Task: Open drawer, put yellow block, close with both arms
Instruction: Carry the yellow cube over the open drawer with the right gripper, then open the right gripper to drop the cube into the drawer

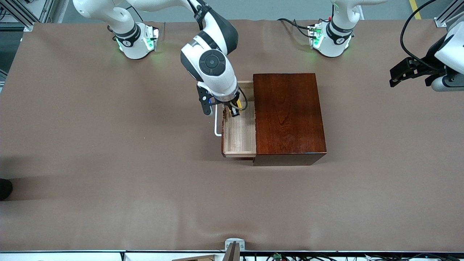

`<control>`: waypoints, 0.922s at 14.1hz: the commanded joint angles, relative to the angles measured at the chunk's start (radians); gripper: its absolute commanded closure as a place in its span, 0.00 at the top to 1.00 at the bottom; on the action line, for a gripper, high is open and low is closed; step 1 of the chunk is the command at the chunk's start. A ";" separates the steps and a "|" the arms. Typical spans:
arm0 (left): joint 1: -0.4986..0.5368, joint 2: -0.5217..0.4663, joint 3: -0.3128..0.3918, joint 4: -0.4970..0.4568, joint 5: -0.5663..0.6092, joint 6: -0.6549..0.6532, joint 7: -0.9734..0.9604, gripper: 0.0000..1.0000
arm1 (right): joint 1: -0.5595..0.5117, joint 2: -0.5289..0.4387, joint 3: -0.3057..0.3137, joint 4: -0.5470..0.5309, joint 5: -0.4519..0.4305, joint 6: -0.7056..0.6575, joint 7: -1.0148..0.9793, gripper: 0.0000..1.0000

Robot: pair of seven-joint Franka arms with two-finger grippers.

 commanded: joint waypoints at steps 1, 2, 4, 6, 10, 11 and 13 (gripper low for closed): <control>0.013 -0.025 -0.008 -0.021 -0.020 -0.006 0.009 1.00 | 0.024 0.044 -0.011 0.020 -0.024 0.041 0.054 0.00; 0.012 -0.025 -0.008 -0.021 -0.020 -0.006 0.009 1.00 | 0.032 0.060 -0.013 0.020 -0.026 0.053 0.060 0.00; 0.012 -0.024 -0.009 -0.021 -0.020 -0.006 0.009 1.00 | 0.032 0.073 -0.011 0.020 -0.024 0.064 0.060 0.00; 0.012 -0.022 -0.009 -0.021 -0.020 -0.006 0.007 1.00 | 0.032 0.080 -0.013 0.022 -0.026 0.064 0.060 0.08; 0.012 -0.019 -0.009 -0.018 -0.020 -0.004 0.007 1.00 | 0.018 0.072 -0.016 0.034 -0.013 0.049 0.063 1.00; 0.012 -0.019 -0.009 -0.018 -0.020 -0.004 0.007 1.00 | 0.018 0.070 -0.016 0.045 -0.016 0.047 0.060 1.00; 0.012 -0.019 -0.009 -0.016 -0.020 -0.006 0.007 1.00 | 0.002 0.064 -0.016 0.087 -0.021 -0.003 0.057 1.00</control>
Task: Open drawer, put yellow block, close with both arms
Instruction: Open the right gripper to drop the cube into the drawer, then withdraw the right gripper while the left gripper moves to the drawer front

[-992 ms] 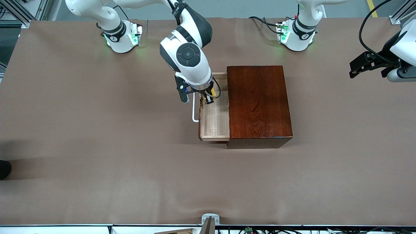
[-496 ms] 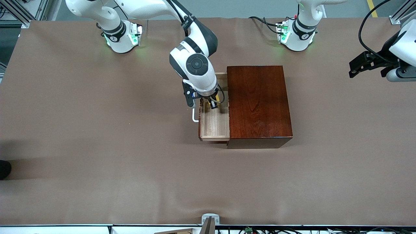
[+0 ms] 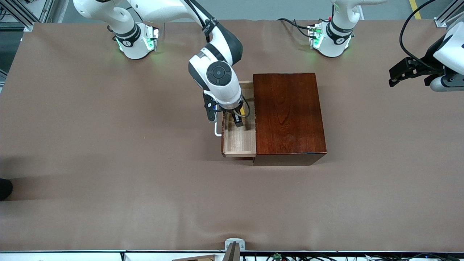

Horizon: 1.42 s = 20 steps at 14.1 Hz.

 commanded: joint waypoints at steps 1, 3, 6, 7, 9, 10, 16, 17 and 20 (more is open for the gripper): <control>0.012 -0.018 -0.007 -0.015 -0.020 -0.003 0.007 1.00 | -0.019 -0.007 0.001 0.093 -0.023 -0.123 0.014 1.00; 0.010 -0.013 -0.010 -0.012 -0.006 -0.003 0.009 1.00 | -0.045 -0.010 -0.002 0.150 -0.022 -0.241 0.005 1.00; 0.001 -0.012 -0.015 -0.013 -0.012 -0.003 0.004 1.00 | -0.094 -0.044 -0.001 0.190 -0.013 -0.326 -0.032 1.00; 0.000 -0.012 -0.015 -0.013 -0.018 -0.003 0.003 1.00 | -0.111 -0.057 -0.001 0.190 -0.012 -0.346 -0.057 1.00; 0.000 -0.007 -0.041 -0.013 -0.020 -0.003 0.004 1.00 | -0.138 -0.085 -0.001 0.190 -0.014 -0.386 -0.130 1.00; -0.002 -0.002 -0.052 -0.013 -0.021 -0.003 0.003 1.00 | -0.149 -0.099 -0.002 0.190 -0.019 -0.413 -0.185 1.00; -0.008 0.056 -0.212 -0.003 -0.020 0.006 -0.175 1.00 | -0.279 -0.185 0.006 0.191 -0.017 -0.568 -0.550 1.00; -0.008 0.080 -0.251 0.022 -0.020 0.008 -0.230 1.00 | -0.305 -0.203 0.009 0.191 -0.019 -0.576 -0.612 1.00; -0.035 0.155 -0.337 0.073 -0.015 0.032 -0.411 1.00 | -0.371 -0.245 0.007 0.191 -0.020 -0.656 -0.791 1.00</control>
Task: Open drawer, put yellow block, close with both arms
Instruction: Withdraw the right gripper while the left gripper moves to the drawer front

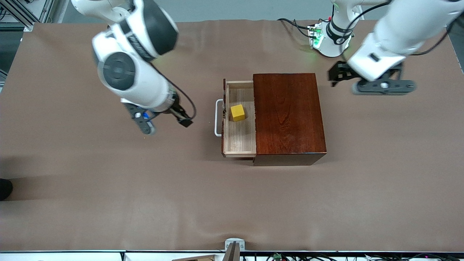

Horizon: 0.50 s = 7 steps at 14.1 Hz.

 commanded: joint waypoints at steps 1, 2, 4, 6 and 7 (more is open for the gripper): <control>-0.047 0.077 -0.037 0.069 -0.008 0.021 -0.143 1.00 | -0.068 -0.051 0.022 -0.012 -0.014 -0.067 -0.126 1.00; -0.082 0.091 -0.037 0.070 -0.007 0.043 -0.186 1.00 | -0.087 -0.064 0.022 -0.012 -0.013 -0.080 -0.159 1.00; -0.145 0.123 -0.037 0.072 -0.004 0.089 -0.273 1.00 | -0.122 -0.093 0.020 -0.012 -0.014 -0.104 -0.243 1.00; -0.217 0.160 -0.034 0.074 0.001 0.142 -0.362 1.00 | -0.168 -0.123 0.020 -0.012 -0.016 -0.127 -0.365 1.00; -0.251 0.180 -0.029 0.075 0.002 0.166 -0.402 1.00 | -0.188 -0.134 0.019 -0.012 -0.017 -0.146 -0.425 1.00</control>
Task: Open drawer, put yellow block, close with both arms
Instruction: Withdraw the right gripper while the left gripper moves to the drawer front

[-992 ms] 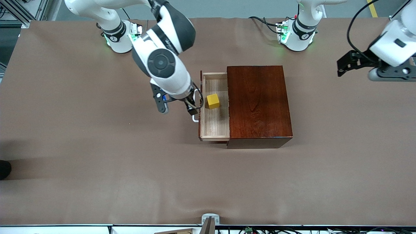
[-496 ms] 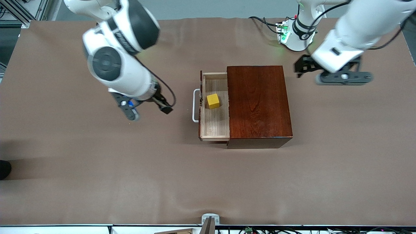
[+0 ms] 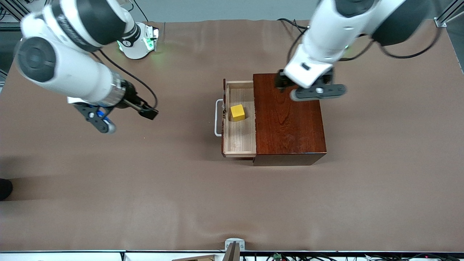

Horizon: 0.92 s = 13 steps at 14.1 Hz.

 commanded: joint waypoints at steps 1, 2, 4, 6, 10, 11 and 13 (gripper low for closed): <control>-0.085 0.071 0.008 0.052 0.013 0.049 -0.115 1.00 | -0.072 -0.055 0.019 -0.013 -0.024 -0.040 -0.167 1.00; -0.123 0.111 0.009 0.082 0.031 0.055 -0.166 1.00 | -0.087 -0.070 0.019 -0.013 -0.034 -0.040 -0.236 1.00; -0.197 0.197 0.013 0.157 0.074 0.078 -0.285 1.00 | -0.123 -0.100 0.021 -0.013 -0.051 -0.042 -0.330 1.00; -0.244 0.244 0.014 0.173 0.091 0.153 -0.384 1.00 | -0.155 -0.126 0.022 -0.015 -0.055 -0.054 -0.414 1.00; -0.381 0.310 0.103 0.178 0.113 0.294 -0.536 1.00 | -0.225 -0.179 0.028 -0.021 -0.068 -0.092 -0.554 1.00; -0.445 0.336 0.156 0.181 0.113 0.332 -0.592 1.00 | -0.258 -0.192 0.047 -0.021 -0.068 -0.099 -0.598 1.00; -0.563 0.379 0.259 0.214 0.111 0.379 -0.658 1.00 | -0.333 -0.227 0.086 -0.025 -0.068 -0.099 -0.649 1.00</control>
